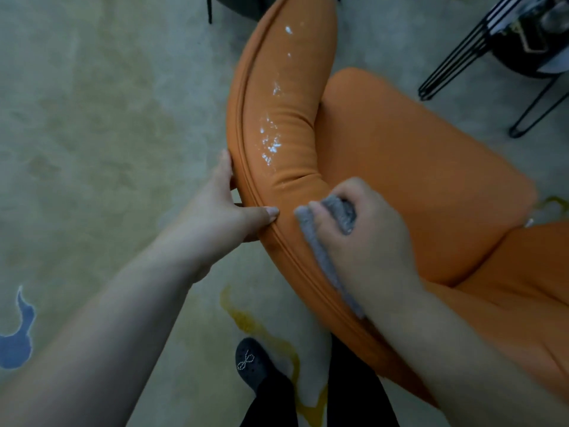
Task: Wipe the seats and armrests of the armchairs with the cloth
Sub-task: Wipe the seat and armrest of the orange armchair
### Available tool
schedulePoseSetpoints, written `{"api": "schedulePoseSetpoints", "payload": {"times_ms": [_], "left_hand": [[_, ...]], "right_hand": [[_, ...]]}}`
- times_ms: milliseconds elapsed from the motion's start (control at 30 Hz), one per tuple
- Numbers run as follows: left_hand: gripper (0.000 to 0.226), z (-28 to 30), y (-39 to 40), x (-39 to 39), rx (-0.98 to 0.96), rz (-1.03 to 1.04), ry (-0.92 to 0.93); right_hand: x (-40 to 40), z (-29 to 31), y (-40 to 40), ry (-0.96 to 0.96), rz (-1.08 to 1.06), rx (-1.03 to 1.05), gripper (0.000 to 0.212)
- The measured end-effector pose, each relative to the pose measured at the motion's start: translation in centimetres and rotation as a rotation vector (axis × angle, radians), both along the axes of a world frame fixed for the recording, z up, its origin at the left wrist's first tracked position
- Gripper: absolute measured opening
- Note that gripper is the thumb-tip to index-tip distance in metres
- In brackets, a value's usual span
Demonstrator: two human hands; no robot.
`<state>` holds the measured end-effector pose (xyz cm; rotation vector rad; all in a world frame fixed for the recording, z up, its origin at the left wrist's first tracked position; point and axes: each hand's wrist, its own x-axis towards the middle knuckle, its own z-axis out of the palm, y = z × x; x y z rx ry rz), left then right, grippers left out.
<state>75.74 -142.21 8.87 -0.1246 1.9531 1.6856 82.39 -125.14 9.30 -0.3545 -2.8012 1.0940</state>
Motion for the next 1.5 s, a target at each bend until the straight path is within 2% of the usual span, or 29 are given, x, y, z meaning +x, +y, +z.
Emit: {"api": "schedulePoseSetpoints", "payload": {"times_ms": [100, 233, 367, 567, 700, 833, 933, 1000, 1100, 1167, 1300, 1400, 1500], "left_hand": [[0.096, 0.0, -0.2, 0.0, -0.001, -0.002, 0.004], [0.103, -0.3, -0.4, 0.0, 0.003, -0.003, -0.009], [0.108, -0.4, -0.5, 0.1, -0.002, 0.006, -0.026], [0.111, -0.4, -0.1, 0.1, -0.042, 0.014, -0.029], [0.111, -0.2, 0.0, -0.5, -0.060, 0.007, -0.031], [0.112, -0.2, -0.3, -1.6, -0.004, 0.024, -0.015], [0.101, -0.8, -0.8, -2.5, 0.062, 0.017, -0.001], [0.103, -1.4, -1.3, -3.2, 0.083, 0.022, -0.019], [0.107, -2.8, -1.7, -3.9, 0.052, 0.042, -0.059], [0.106, -3.8, -1.6, -4.4, 0.011, 0.089, -0.077], [0.090, -5.0, -2.1, -4.7, -0.007, 0.120, -0.054], [0.097, -4.0, -1.5, -5.9, -0.060, 0.103, -0.064], [0.109, -2.5, -1.2, -6.7, -0.042, 0.054, -0.012]], "right_hand": [[-1.3, -0.4, 1.8, -0.079, -0.106, 0.008, 0.018], [-1.3, -0.6, 0.5, -0.003, -0.027, -0.017, 0.020], [-3.4, -1.0, 1.9, -0.098, -0.089, -0.010, 0.019], [-4.0, -1.1, 0.0, 0.015, -0.029, -0.105, 0.020], [-6.8, -1.6, 1.1, -0.043, -0.142, -0.115, 0.021], [-9.7, -0.3, -1.9, 0.145, -0.107, -0.246, 0.020], [-11.5, 0.0, -4.7, 0.197, 0.019, -0.153, 0.020], [-12.3, -0.5, -4.4, 0.170, 0.049, -0.077, 0.019], [-13.2, -1.1, -2.4, 0.112, -0.057, -0.041, 0.020], [-13.2, -1.0, -2.7, 0.146, -0.091, -0.066, 0.020], [-13.1, -1.0, -4.2, 0.201, 0.070, -0.028, 0.019], [-15.4, -1.4, -2.3, 0.166, -0.008, -0.029, 0.018], [-15.0, -1.4, -2.5, 0.260, -0.006, -0.084, 0.019]]}}
